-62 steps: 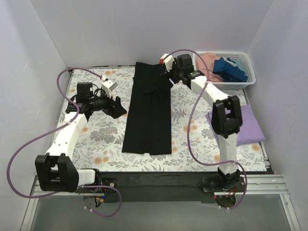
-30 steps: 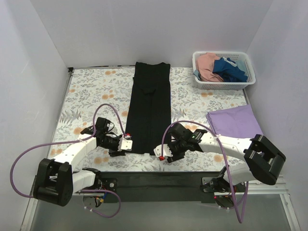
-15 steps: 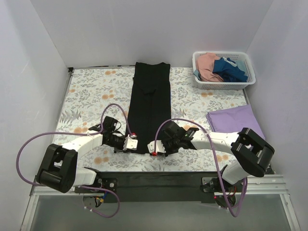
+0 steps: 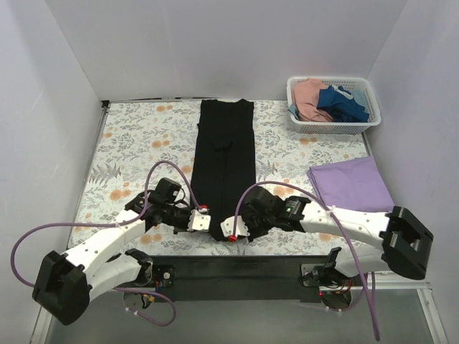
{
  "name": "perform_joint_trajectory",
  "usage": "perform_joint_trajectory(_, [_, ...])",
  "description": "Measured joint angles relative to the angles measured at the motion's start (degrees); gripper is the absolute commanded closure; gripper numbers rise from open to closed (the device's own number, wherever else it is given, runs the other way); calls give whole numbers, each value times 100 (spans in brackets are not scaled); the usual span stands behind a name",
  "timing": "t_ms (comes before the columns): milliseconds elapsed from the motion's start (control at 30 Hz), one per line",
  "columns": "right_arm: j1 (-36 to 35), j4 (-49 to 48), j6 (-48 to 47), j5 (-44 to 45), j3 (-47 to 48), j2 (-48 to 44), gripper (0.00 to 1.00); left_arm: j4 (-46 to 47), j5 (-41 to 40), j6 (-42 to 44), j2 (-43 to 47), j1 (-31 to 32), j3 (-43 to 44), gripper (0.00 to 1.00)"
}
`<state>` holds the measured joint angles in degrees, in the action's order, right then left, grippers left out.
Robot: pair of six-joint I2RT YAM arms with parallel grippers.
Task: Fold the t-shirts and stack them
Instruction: Fold the tshirt
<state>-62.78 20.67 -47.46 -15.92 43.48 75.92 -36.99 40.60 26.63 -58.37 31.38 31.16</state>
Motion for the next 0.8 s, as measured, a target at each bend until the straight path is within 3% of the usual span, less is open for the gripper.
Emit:
perform_joint_trajectory(167, [236, 271, 24, -33, 289, -691, 99, -378, 9, -317, 210, -31, 544, 100])
perform_joint_trajectory(300, [944, 326, -195, -129, 780, -529, 99, -341, 103, -437, -236, -387, 1110, 100])
perform_joint_trajectory(533, [1954, 264, -737, -439, 1731, 542, 99, 256, 293, -614, -1919, -1209, 2262, 100])
perform_joint_trajectory(800, [2774, -79, -1259, -693, 2957, 2068, 99, 903, 334, -702, -3882, -1659, 3842, 100])
